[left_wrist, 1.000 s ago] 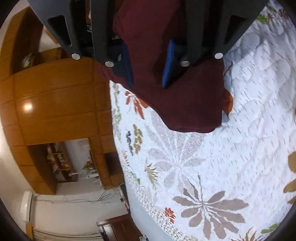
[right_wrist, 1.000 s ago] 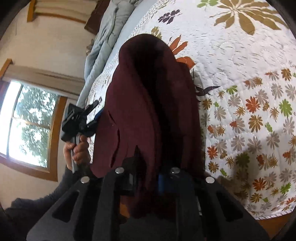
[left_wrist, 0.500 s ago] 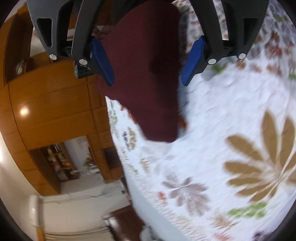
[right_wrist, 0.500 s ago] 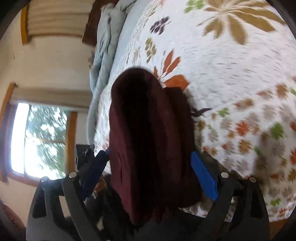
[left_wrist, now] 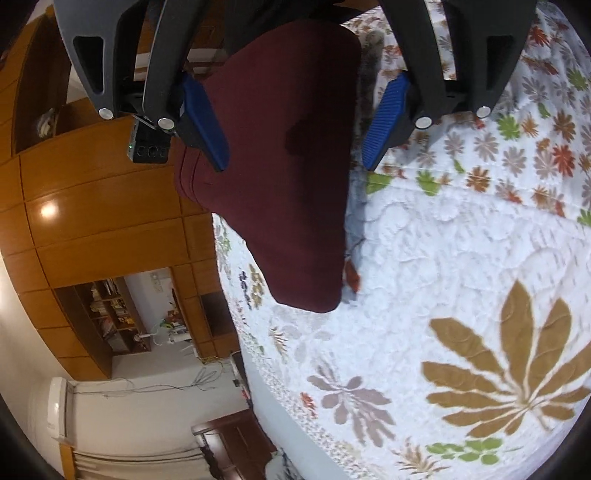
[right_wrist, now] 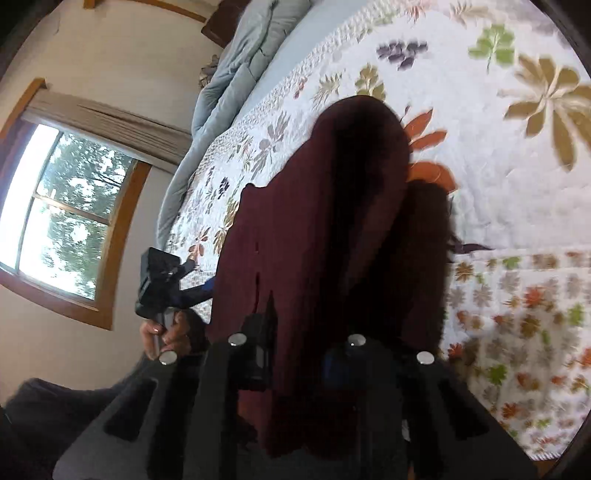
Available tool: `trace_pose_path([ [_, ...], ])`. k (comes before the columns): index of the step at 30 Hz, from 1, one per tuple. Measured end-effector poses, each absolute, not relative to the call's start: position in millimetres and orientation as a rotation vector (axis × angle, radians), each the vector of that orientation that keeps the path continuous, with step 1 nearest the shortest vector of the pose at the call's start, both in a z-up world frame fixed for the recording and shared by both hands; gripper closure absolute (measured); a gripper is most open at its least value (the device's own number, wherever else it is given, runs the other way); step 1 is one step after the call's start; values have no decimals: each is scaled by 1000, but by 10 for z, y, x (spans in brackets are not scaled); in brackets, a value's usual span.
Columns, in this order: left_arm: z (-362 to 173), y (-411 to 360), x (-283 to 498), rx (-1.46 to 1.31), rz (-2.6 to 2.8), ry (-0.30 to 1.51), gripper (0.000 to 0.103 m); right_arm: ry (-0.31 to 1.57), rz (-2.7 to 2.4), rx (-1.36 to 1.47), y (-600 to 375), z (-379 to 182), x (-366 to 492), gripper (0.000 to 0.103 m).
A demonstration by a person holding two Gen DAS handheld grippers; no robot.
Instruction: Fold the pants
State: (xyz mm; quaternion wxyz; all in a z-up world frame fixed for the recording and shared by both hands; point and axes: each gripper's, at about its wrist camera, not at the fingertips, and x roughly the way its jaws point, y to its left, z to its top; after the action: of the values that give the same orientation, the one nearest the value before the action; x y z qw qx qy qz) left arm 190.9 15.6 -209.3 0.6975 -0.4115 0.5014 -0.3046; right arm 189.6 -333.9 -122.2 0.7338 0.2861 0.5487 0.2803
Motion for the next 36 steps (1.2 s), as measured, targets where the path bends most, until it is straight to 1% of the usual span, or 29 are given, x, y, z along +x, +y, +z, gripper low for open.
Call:
trace_pose_path([
  [3,-2009,68,1949,-905,-729,1107,28,1306,505,676,-3544,-1644,1862,84],
  [4,-1978,36,1967,-901,-746,1103,28,1305,499,711,-3548,-1782,1929,84],
  [5,-1912,-45,2015,-893,-780,1095,28,1288,507,740,-3555,-1813,1923,81],
  [6,-1855,-105,2049,-887,-804,1086,28,1275,515,738,-3528,-1782,1926,72],
  [7,-1792,-171,2091,-879,-828,1074,28,1261,526,741,-3503,-1724,1935,66],
  [8,-1696,-245,2147,-872,-852,1056,28,1261,527,744,-3511,-1682,1935,56],
  [11,-1460,-396,2308,-876,-927,1001,28,1226,437,697,-3657,-1417,1943,48],
  [13,-1398,-485,2418,-901,-978,996,28,1142,319,642,-3792,-1115,1968,49],
  [16,-1475,-597,2540,-958,-1011,1018,28,1011,406,675,-3656,-766,2015,49],
  [19,-1602,-700,2609,-986,-1036,1043,28,1035,566,754,-3255,-885,2246,52],
  [20,-1692,-747,2656,-978,-1037,1058,28,1091,593,785,-3115,-1109,2360,56],
  [22,-1857,-720,2739,-939,-967,1053,29,1142,560,812,-3140,-1493,2418,84],
  [23,-1927,-702,2795,-936,-937,1056,35,1159,539,842,-3242,-1631,2441,103],
  [24,-2008,-678,2837,-932,-906,1060,41,1162,544,928,-3395,-1836,2426,103],
  [25,-2099,-652,2880,-915,-860,1070,52,1148,558,1024,-3502,-1984,2388,103],
  [26,-2146,-635,2898,-913,-841,1076,54,1140,562,1032,-3503,-2005,2352,103],
  [30,-2165,-543,2898,-913,-806,1078,55,1146,529,939,-3400,-1888,2382,103],
  [31,-2139,-468,2885,-927,-772,1068,54,1147,525,938,-3424,-1850,2408,103],
  [32,-2077,-381,2843,-938,-747,1046,51,1135,506,931,-3442,-1775,2394,103],
  [34,-1869,-256,2696,-937,-774,1002,49,1101,490,924,-3536,-1595,2267,95],
  [35,-1774,-233,2601,-926,-802,988,47,1086,497,917,-3510,-1472,2186,84],
  [36,-1646,-222,2436,-911,-855,970,45,1069,521,893,-3451,-1335,2079,75],
])
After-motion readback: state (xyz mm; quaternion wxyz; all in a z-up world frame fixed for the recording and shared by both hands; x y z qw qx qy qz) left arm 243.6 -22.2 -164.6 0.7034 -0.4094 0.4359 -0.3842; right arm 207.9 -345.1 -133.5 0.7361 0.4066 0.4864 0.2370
